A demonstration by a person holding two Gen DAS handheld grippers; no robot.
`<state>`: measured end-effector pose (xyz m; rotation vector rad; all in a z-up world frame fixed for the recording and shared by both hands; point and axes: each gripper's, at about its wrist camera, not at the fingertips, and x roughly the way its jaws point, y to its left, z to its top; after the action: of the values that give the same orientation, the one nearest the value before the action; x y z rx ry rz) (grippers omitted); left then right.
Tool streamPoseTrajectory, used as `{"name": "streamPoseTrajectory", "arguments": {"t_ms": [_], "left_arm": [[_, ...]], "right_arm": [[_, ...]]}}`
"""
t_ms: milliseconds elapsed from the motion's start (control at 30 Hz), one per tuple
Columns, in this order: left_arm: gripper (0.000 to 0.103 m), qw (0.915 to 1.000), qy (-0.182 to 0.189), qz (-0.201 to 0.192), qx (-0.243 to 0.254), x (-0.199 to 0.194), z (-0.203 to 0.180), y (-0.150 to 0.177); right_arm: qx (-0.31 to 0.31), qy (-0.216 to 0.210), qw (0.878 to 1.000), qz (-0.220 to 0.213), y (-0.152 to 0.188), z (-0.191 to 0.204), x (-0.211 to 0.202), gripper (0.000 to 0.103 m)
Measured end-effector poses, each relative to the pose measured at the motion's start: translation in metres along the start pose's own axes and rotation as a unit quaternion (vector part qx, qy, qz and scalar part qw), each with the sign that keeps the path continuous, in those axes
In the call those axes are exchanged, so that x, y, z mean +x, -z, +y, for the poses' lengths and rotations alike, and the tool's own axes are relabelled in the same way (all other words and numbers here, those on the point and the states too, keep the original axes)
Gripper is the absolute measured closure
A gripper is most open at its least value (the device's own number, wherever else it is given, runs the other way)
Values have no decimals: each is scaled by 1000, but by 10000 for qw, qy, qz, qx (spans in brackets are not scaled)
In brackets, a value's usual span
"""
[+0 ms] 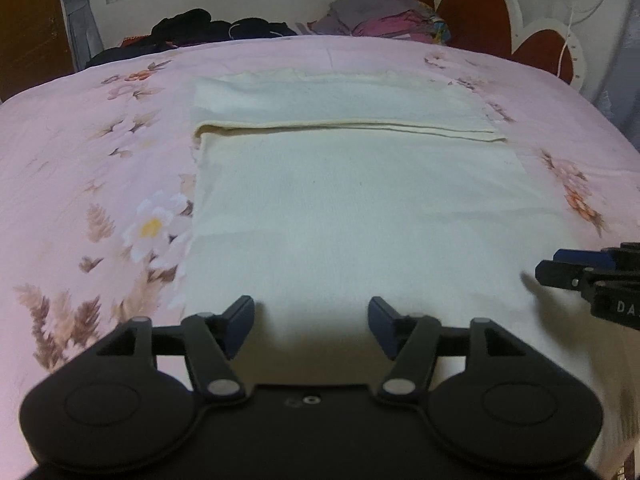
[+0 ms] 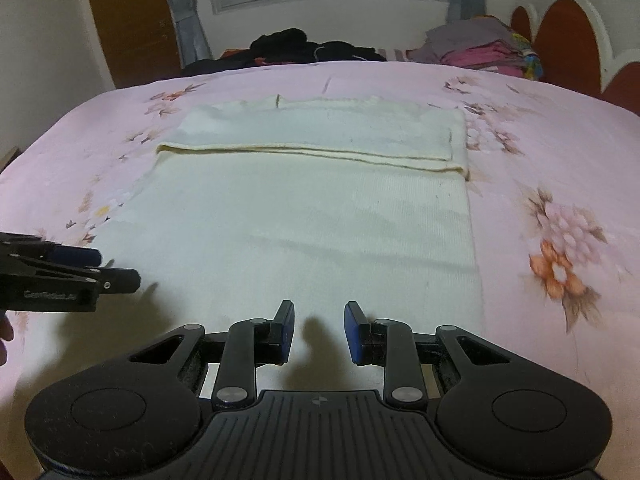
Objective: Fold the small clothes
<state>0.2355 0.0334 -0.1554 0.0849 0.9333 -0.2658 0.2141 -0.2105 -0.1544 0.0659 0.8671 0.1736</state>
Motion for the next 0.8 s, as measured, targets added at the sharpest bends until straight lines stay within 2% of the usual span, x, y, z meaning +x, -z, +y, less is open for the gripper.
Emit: {"name": "streamPoseTrajectory", "arguments": {"t_ms": [67,100,133,167,200,300,800], "left_arm": [[39,10000,25,-48,-24,-9,6,7],[36,10000,32,-59,-49,-13,9,11],[32,9999,44,-67,-71,-17,11,14],[32,9999,59,-83,-80,-22,14,19],[32,9999,58,-97,-76,-25,17,22],[32,9999,48,-97,-57,-35,24,33],[32,9998,137,46,-112,-66,44,83]], "right_arm": [[28,55,10000,-25,6,7,-8,75],[49,82,9999,-38,10,11,-12,65],[78,130,9999,-81,13,14,-17,39],[87,195,9996,-168,16,17,-23,30],[52,242,9993,-271,20,21,-29,28],[7,383,9984,-404,29,28,-45,28],[338,1015,9941,-174,92,8,-90,28]]}}
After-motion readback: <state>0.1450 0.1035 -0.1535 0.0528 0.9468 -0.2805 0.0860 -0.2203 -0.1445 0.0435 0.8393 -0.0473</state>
